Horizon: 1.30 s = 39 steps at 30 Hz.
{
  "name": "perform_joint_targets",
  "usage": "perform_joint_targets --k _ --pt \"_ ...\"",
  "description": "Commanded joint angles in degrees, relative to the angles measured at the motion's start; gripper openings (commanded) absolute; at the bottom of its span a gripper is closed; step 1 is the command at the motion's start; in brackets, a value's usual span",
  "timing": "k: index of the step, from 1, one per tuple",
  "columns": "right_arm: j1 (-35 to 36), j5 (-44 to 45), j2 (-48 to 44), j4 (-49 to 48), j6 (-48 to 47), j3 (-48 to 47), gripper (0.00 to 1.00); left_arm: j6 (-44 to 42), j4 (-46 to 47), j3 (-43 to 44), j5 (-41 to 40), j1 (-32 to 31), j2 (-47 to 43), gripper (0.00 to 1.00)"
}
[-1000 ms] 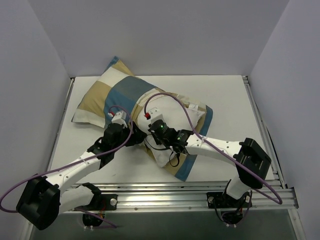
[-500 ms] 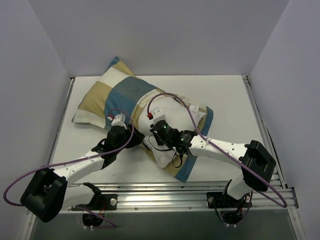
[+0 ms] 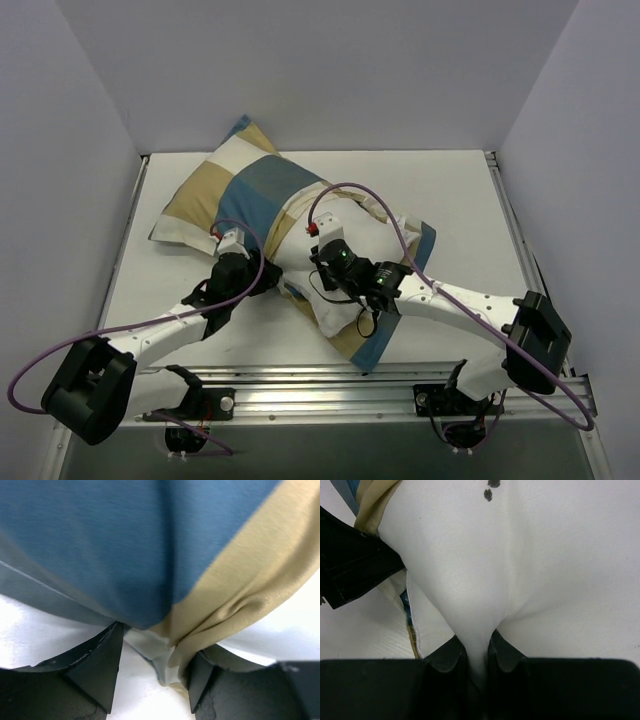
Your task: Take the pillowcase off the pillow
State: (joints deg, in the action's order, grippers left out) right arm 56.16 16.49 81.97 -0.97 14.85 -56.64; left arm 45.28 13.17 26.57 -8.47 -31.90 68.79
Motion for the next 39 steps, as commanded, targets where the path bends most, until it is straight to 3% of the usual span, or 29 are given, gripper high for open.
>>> perform_joint_targets --k 1,5,6,9,15,22,29,32,35,36,37,39 --pt "-1.31 3.02 -5.06 0.71 1.50 0.22 0.00 -0.80 0.80 -2.04 -4.45 1.58 -0.94 0.56" --pt "-1.32 2.67 -6.74 2.90 1.23 -0.05 0.00 -1.07 1.24 -2.14 -4.98 1.93 0.28 0.42" --pt "-1.40 2.84 -7.00 2.99 1.23 -0.05 0.00 -0.98 1.59 -2.05 -4.98 2.10 0.55 0.31" --pt "-1.41 2.23 -7.97 3.52 1.76 -0.05 0.00 -1.07 2.73 -0.99 -4.19 2.19 2.48 0.20" --pt "-1.05 -2.34 -11.22 4.92 2.90 -1.97 0.00 -0.19 5.81 4.09 -3.22 2.11 9.07 0.02" --pt "-1.14 -5.33 -22.36 15.01 3.52 -12.43 0.00 3.58 4.42 8.58 -11.90 2.28 15.40 0.02" --pt "-1.05 -9.62 -27.04 23.47 4.04 -18.86 0.00 5.35 1.60 15.69 -17.63 2.28 22.51 0.02" --pt "-0.97 -14.20 -27.83 23.38 4.05 -16.40 0.00 2.28 2.03 18.42 -15.71 2.46 25.24 0.03" --pt "-1.14 -8.60 -27.48 24.00 5.45 -12.80 0.00 -1.67 4.93 19.57 -11.23 2.46 26.21 0.09" --pt "-1.32 -6.49 -27.48 24.09 5.89 -11.83 0.04 -2.90 5.72 19.58 -9.74 2.54 26.04 0.12" --pt "-2.19 -2.03 -26.87 24.70 6.85 -10.00 0.16 -5.00 5.38 19.66 -9.46 2.54 25.87 0.20" --pt "-4.12 0.73 -25.64 25.49 7.56 -8.49 0.25 -5.90 2.93 19.75 -9.11 3.25 23.85 0.26"
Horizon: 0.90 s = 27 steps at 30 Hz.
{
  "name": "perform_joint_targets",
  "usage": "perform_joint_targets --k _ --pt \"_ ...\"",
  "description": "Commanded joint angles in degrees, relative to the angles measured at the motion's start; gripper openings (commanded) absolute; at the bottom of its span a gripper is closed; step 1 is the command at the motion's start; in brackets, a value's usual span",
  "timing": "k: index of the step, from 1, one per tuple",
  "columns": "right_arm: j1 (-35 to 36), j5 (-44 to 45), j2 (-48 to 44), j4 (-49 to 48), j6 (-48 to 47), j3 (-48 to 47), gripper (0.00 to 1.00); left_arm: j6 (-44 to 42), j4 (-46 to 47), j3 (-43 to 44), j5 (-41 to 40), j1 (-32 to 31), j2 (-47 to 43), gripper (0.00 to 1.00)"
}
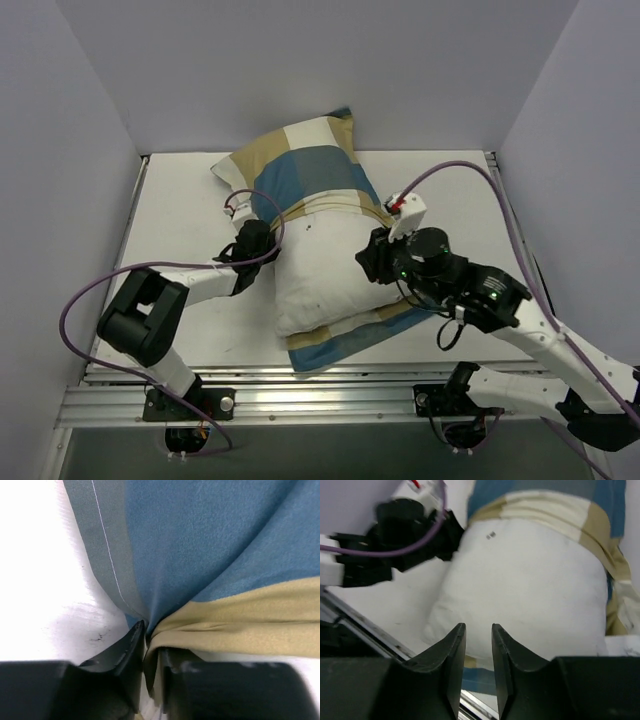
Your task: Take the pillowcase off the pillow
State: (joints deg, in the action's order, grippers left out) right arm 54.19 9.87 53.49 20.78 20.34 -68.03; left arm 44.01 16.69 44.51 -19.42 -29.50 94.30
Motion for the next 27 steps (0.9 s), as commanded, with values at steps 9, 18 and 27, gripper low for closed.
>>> perform_joint_targets --k 9,18,27 --pt "-19.99 -1.16 9.96 -3.63 2.34 14.40 0.54 -4.29 -21.47 2.24 5.26 0.58 -21.52 0.92" --pt "-10.99 -17.06 16.56 -15.49 5.57 22.06 0.60 -3.14 -24.95 5.48 16.78 -1.53 -15.39 0.94" --pt "0.38 -14.54 16.12 -22.54 10.69 21.19 0.60 -11.22 -31.96 20.69 14.24 -0.92 -9.66 0.95"
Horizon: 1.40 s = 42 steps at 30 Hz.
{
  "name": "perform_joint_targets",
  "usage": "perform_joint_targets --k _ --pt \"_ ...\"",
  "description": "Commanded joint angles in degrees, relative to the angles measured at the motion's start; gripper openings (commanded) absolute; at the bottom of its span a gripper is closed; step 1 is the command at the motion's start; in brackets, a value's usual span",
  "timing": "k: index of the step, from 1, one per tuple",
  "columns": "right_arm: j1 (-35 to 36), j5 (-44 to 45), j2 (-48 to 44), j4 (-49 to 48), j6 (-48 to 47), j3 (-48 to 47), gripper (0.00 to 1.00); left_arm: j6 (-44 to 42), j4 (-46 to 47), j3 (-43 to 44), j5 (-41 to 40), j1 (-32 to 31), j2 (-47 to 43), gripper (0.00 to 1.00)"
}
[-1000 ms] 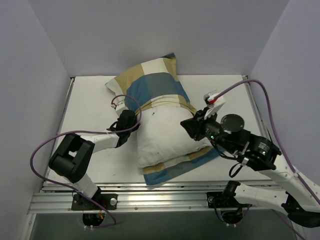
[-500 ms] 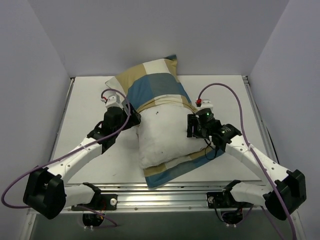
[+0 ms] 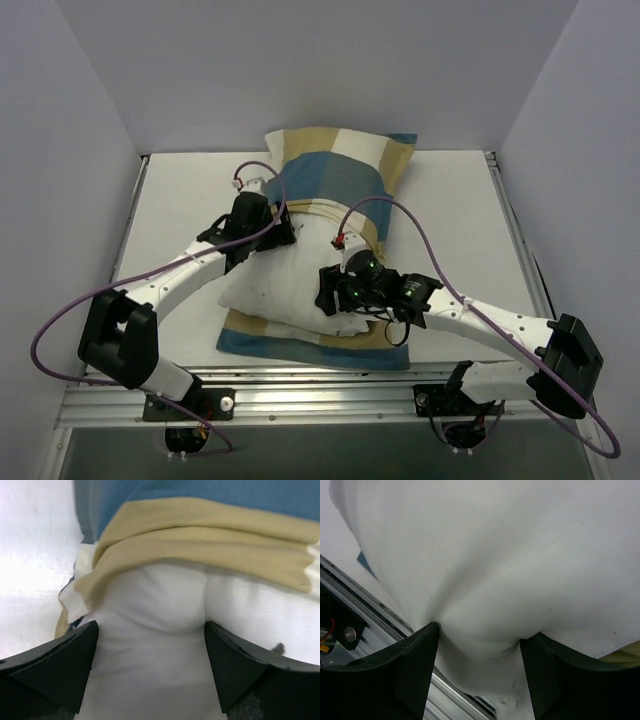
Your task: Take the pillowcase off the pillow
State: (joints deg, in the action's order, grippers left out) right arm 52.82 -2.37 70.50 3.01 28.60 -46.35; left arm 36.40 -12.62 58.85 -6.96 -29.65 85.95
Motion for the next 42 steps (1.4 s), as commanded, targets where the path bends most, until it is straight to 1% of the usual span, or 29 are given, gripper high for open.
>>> perform_joint_targets --k 1,2,4,5,6,8,9,10,11,12,13,14,15,16,18,20,23,26,32,33,34,36,37,38,40,41,42 --pt "1.68 -0.46 -1.24 -3.37 2.08 -0.93 0.61 -5.01 -3.71 8.19 -0.14 -0.67 -1.84 0.95" --pt "1.67 3.13 -1.85 -3.27 1.46 -1.37 0.61 -5.72 -4.51 8.91 -0.77 -0.67 -3.15 0.97" --pt "1.33 7.45 -4.13 0.76 0.67 -2.60 0.62 -8.17 -6.71 9.53 -1.82 -0.59 -4.65 0.97" --pt "0.89 9.73 -5.10 1.56 0.15 -3.13 0.63 -9.15 -7.58 9.88 -2.96 -0.50 -6.13 1.00" --pt "0.62 10.80 -6.94 2.35 -0.73 -4.18 0.63 -9.94 -9.42 9.97 -3.41 -0.58 -6.84 0.97" --pt "-0.52 13.08 -8.70 4.98 -1.44 -5.15 0.68 -11.96 -10.93 9.88 -2.98 -1.02 -8.87 0.96" --pt "-2.61 14.75 -10.10 6.04 -1.79 -6.03 0.69 -12.67 -11.54 9.62 -2.54 -1.55 -9.57 0.95" --pt "-4.28 15.29 -10.73 7.70 -1.88 -6.12 0.74 -13.89 -11.72 9.44 -2.36 -3.47 -10.79 0.94" --pt "-8.13 15.29 -11.34 8.15 -1.97 -6.21 0.77 -14.69 -11.98 9.35 -2.79 -4.96 -11.15 0.94" --pt "-10.08 15.03 -11.96 9.11 -2.40 -6.21 0.84 -16.43 -11.99 9.44 -3.32 -6.72 -11.33 0.94" --pt "-11.84 14.85 -12.05 9.38 -2.76 -6.30 0.86 -17.15 -12.16 9.62 -4.54 -10.91 -11.25 0.94" --pt "-15.08 14.33 -11.88 9.65 -3.28 -6.47 0.89 -18.02 -11.99 9.79 -7.08 -13.13 -11.07 0.94" --pt "-16.50 12.50 -11.70 10.00 -4.33 -6.74 0.93 -19.77 -11.81 10.05 -8.14 -15.15 -10.72 0.94" --pt "-17.65 11.61 -11.61 9.92 -4.78 -6.74 0.95 -20.57 -11.29 10.23 -9.11 -18.83 -9.67 0.94" --pt "-20.11 9.68 -11.26 8.87 -5.74 -6.74 0.98 -22.85 -11.02 11.37 -11.83 -21.75 -8.09 0.94" --pt "-21.00 8.97 -10.74 8.16 -7.15 -7.00 0.98 -23.66 -11.02 12.25 -13.86 -24.65 -5.10 0.94" --pt "-21.53 7.65 -7.94 6.58 -8.56 -7.53 0.99 -23.75 -10.32 13.66 -14.75 -25.72 -1.06 0.94" --pt "-22.05 6.15 -5.30 4.56 -8.74 -7.18 0.99 -22.70 -8.74 14.01 -13.69 -25.90 2.46 0.94" --pt "-22.41 2.99 -2.65 -0.45 -10.31 -5.60 0.98 -17.87 -4.70 10.60 -13.52 -25.99 7.03 0.94" --pt "-22.41 0.72 -2.39 -1.85 -11.45 -5.07 0.97 -16.20 -4.26 9.71 -13.52 -25.81 7.56 0.94" --pt "-22.41 -0.08 -2.04 -2.47 -11.98 -4.72 0.97 -15.67 -2.86 8.75 -13.52 -25.64 7.74 0.96" --pt "-22.41 -0.70 -0.81 -4.22 -13.04 -4.37 0.97 -14.52 -1.36 5.67 -12.90 -25.46 7.56 0.85" --pt "-22.32 -0.62 -0.37 -4.50 -13.22 -4.37 0.97 -14.34 -0.31 4.79 -12.64 -25.28 7.30 0.75" --pt "-22.32 -0.18 0.42 -5.02 -13.31 -4.28 0.97 -14.17 -0.21 3.74 -12.64 -25.20 7.04 0.49" --pt "-22.41 0.61 1.39 -5.81 -13.39 -3.84 0.97 -13.64 -0.65 3.20 -12.55 -25.02 6.51 0.25" --pt "-22.49 0.61 2.27 -6.77 -13.31 -3.75 0.96 -13.64 -0.82 3.11 -12.64 -24.93 6.16 0.15" --pt "-22.50 0.27 2.80 -7.13 -13.22 -3.75 0.96 -13.64 -1.09 2.85 -12.64 -24.93 5.29 0.03"
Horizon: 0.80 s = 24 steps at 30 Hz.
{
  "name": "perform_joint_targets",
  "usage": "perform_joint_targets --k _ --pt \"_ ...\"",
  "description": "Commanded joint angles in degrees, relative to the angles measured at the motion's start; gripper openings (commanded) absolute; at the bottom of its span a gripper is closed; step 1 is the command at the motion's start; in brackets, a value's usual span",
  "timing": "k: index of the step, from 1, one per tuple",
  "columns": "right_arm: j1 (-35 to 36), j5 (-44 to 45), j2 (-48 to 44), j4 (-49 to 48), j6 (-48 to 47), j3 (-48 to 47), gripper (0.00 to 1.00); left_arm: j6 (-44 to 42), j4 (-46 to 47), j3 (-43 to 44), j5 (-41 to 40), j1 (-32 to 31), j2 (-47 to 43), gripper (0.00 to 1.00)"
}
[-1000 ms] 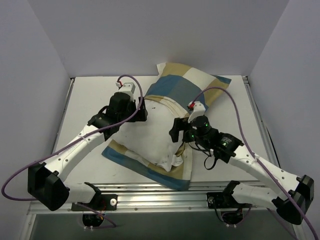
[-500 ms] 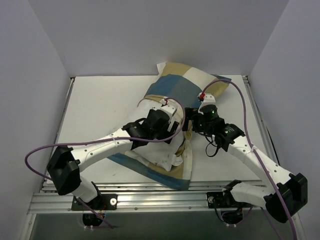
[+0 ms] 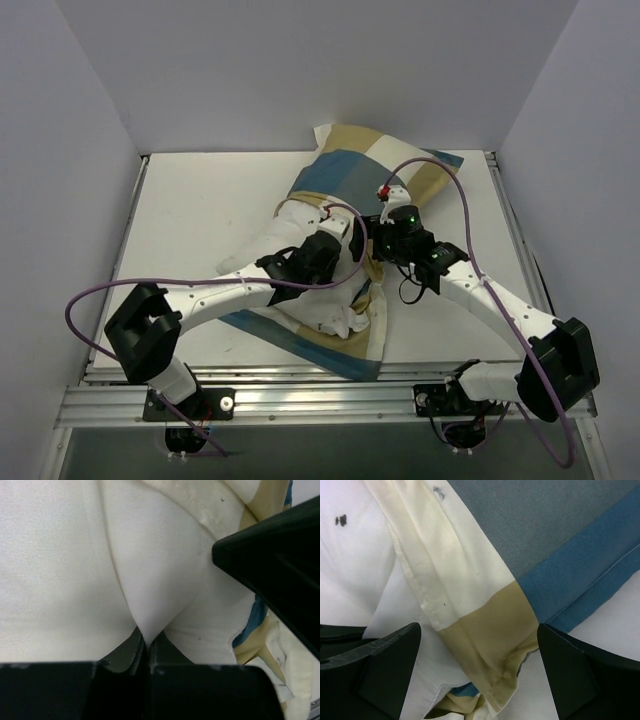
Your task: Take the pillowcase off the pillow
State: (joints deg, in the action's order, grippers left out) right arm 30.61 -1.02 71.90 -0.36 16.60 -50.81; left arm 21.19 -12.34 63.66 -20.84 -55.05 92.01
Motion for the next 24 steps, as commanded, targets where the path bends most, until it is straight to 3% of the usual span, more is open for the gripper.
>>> perform_joint_targets --k 1,5,8,9,12,14,20,24 --pt "-0.20 -1.18 2.01 -4.21 -1.13 0.71 0.96 1.49 -1.81 -1.87 1.50 0.47 -1.12 0.02" --pt "-0.46 2.93 5.08 -6.23 -0.25 0.97 0.88 0.96 -3.92 -0.82 1.86 0.47 -3.85 0.02" --pt "-1.43 6.98 6.06 -6.67 0.01 1.06 0.64 0.69 -7.16 0.50 0.89 0.55 -6.40 0.02" --pt "-1.87 7.43 6.15 -6.76 0.01 1.06 0.46 0.69 -8.30 0.85 0.63 0.64 -7.62 0.02" --pt "-4.76 8.31 6.24 -6.94 0.54 0.62 0.14 0.96 -12.35 1.99 0.54 0.99 -10.34 0.02" --pt "-7.13 9.71 6.76 -6.41 1.32 -0.51 0.00 1.57 -15.34 2.61 1.59 1.17 -12.02 0.02" --pt "-17.40 11.12 10.09 -4.74 5.19 -3.77 0.00 4.29 -25.53 4.28 2.56 2.31 -21.85 0.02" --pt "-24.52 11.74 12.91 -4.48 6.69 -5.26 0.00 5.88 -31.95 4.72 5.36 6.43 -31.42 0.02"
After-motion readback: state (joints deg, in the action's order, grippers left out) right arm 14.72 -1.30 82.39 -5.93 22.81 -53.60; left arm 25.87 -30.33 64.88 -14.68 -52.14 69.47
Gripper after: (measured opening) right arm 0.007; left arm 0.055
